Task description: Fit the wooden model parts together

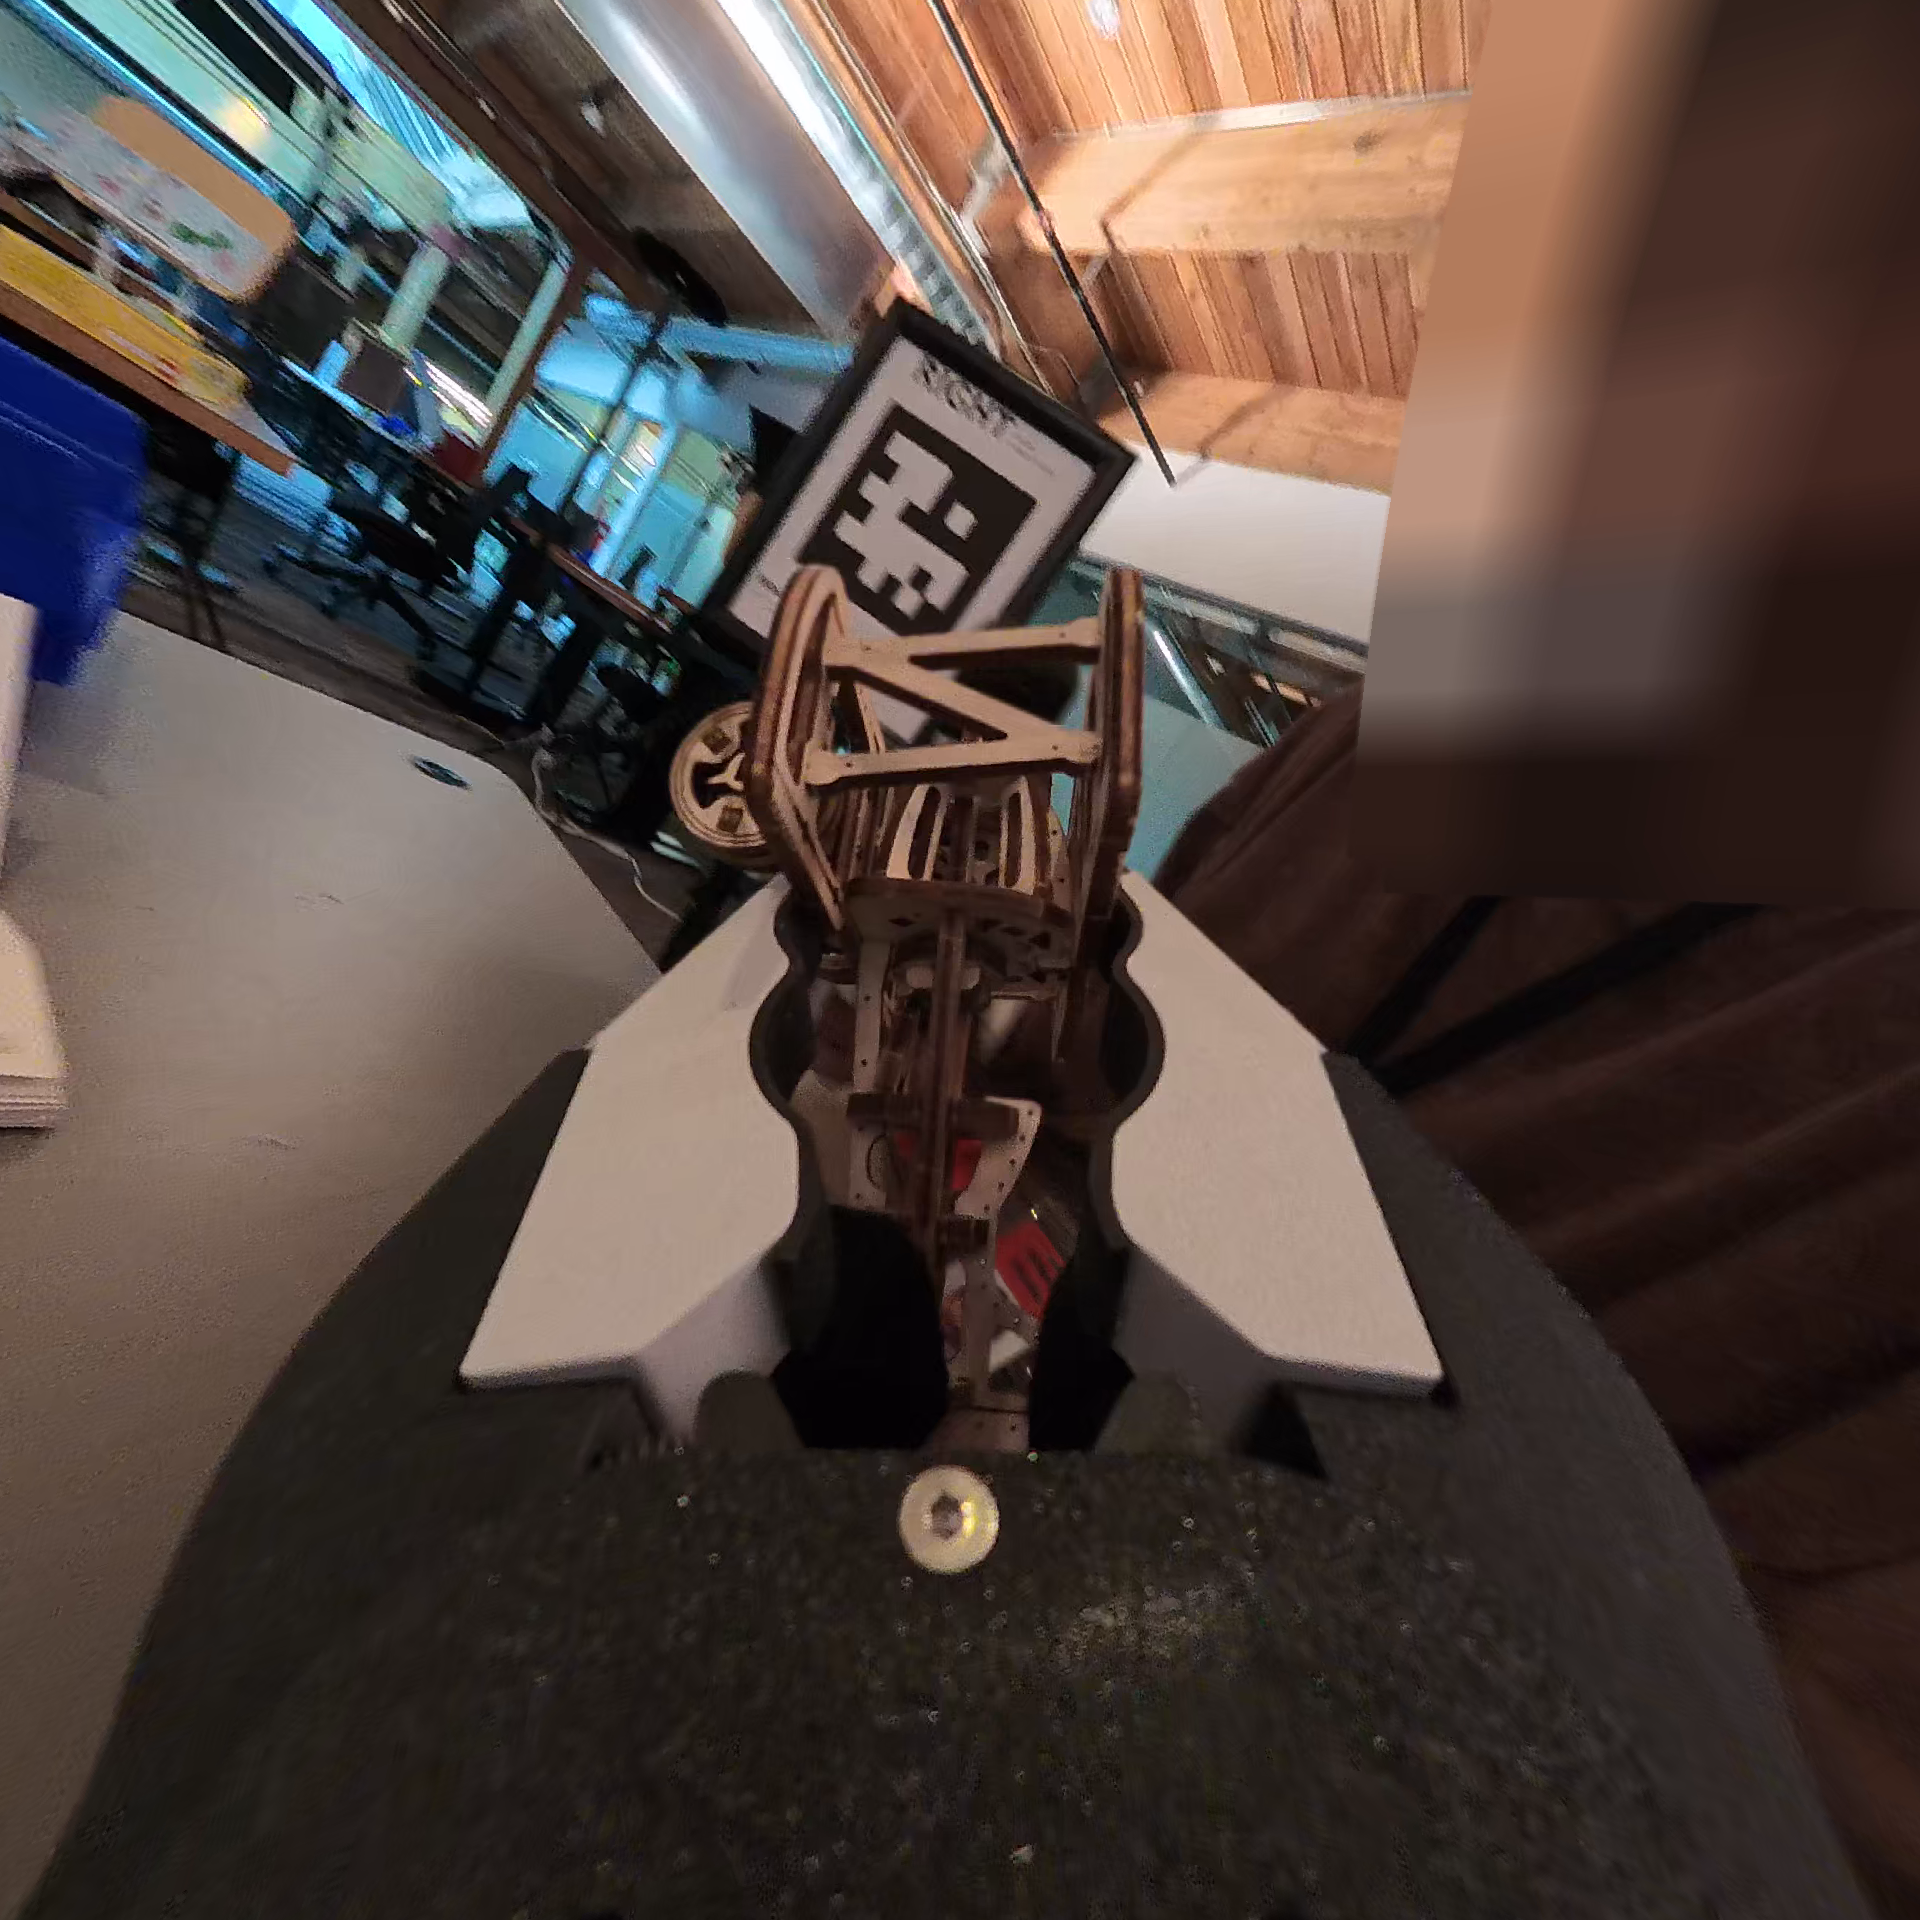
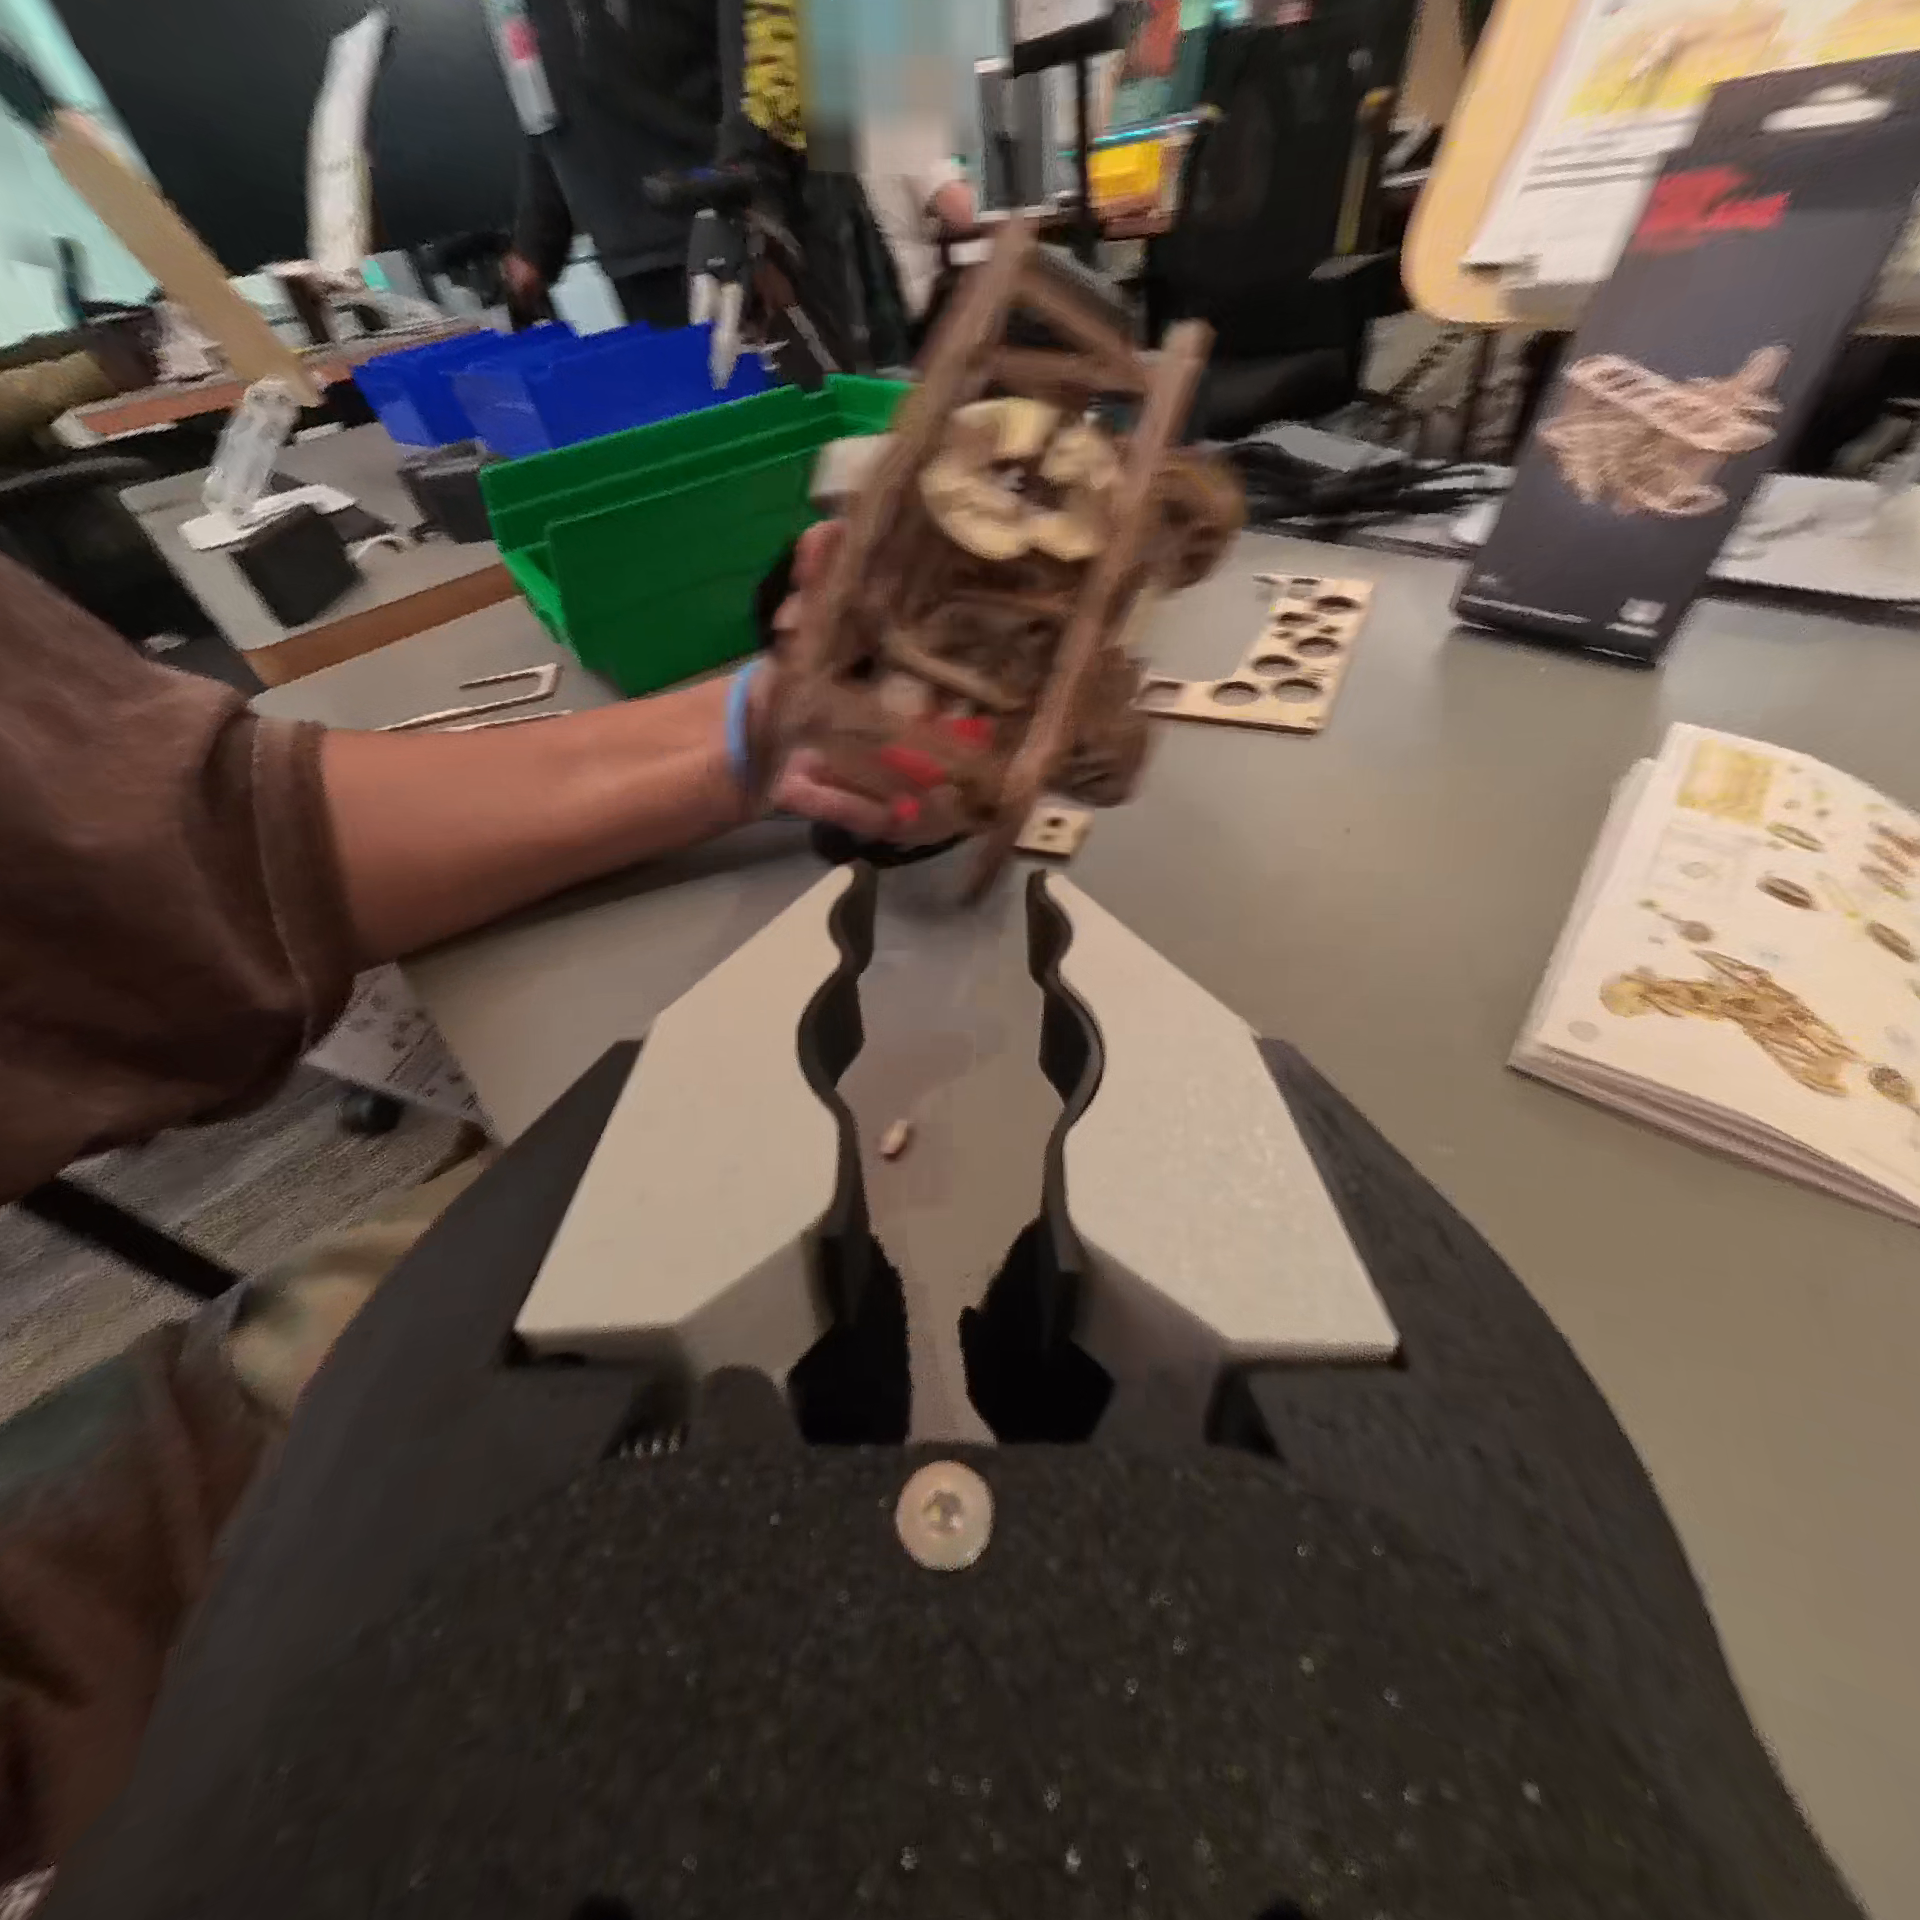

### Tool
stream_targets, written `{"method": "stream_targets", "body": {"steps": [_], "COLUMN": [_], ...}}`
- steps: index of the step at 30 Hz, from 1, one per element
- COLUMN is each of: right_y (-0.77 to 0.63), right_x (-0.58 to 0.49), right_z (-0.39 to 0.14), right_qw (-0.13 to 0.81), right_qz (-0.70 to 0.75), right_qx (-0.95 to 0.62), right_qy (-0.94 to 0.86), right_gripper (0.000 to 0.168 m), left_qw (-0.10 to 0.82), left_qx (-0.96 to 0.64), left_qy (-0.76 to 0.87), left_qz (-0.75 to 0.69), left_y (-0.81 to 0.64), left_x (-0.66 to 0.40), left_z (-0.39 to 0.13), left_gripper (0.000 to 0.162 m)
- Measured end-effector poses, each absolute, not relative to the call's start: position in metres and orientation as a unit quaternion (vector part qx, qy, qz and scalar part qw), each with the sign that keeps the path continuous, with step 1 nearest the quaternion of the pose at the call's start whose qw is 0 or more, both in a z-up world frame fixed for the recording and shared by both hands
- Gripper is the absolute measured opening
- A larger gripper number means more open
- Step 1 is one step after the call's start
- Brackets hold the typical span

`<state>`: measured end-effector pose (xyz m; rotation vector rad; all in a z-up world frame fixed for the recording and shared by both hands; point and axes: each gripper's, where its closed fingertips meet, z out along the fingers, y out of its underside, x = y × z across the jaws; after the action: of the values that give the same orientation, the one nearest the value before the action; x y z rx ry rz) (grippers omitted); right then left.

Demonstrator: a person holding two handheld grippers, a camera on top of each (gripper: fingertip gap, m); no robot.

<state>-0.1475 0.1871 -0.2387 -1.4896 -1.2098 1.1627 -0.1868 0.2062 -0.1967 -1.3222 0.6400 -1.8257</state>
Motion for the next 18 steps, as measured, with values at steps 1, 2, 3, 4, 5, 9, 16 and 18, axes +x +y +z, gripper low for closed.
{"method": "stream_targets", "body": {"steps": [1,2,3,4,5,9,16,18], "right_y": [0.183,0.185,0.190,0.198,0.205,0.178,0.154,0.152], "right_x": [-0.150,-0.151,-0.150,-0.148,-0.144,-0.146,-0.159,-0.161], "right_z": [-0.239,-0.243,-0.249,-0.256,-0.264,-0.297,-0.333,-0.339], "right_qw": [0.435,0.446,0.455,0.463,0.461,0.348,0.296,0.284], "right_qz": [0.463,0.440,0.415,0.389,0.367,0.387,0.316,0.301], "right_qx": [-0.594,-0.593,-0.599,-0.610,-0.621,-0.619,-0.625,-0.637], "right_qy": [-0.494,-0.505,-0.511,-0.513,-0.516,-0.588,-0.650,-0.650], "right_gripper": [0.036,0.031,0.029,0.030,0.031,0.039,0.027,0.026], "left_qw": [0.402,0.419,0.430,0.425,0.414,0.396,0.417,0.419], "left_qx": [-0.523,-0.538,-0.560,-0.571,-0.559,-0.571,-0.550,-0.536], "left_qy": [0.229,0.190,0.143,0.112,0.097,0.053,0.053,0.056], "left_qz": [-0.716,-0.707,-0.694,-0.694,-0.712,-0.717,-0.721,-0.731], "left_y": [0.215,0.232,0.250,0.260,0.261,0.268,0.269,0.266], "left_x": [-0.191,-0.199,-0.209,-0.219,-0.226,-0.232,-0.242,-0.245], "left_z": [-0.195,-0.198,-0.206,-0.212,-0.210,-0.215,-0.207,-0.202], "left_gripper": [0.050,0.050,0.050,0.049,0.049,0.050,0.050,0.050]}}
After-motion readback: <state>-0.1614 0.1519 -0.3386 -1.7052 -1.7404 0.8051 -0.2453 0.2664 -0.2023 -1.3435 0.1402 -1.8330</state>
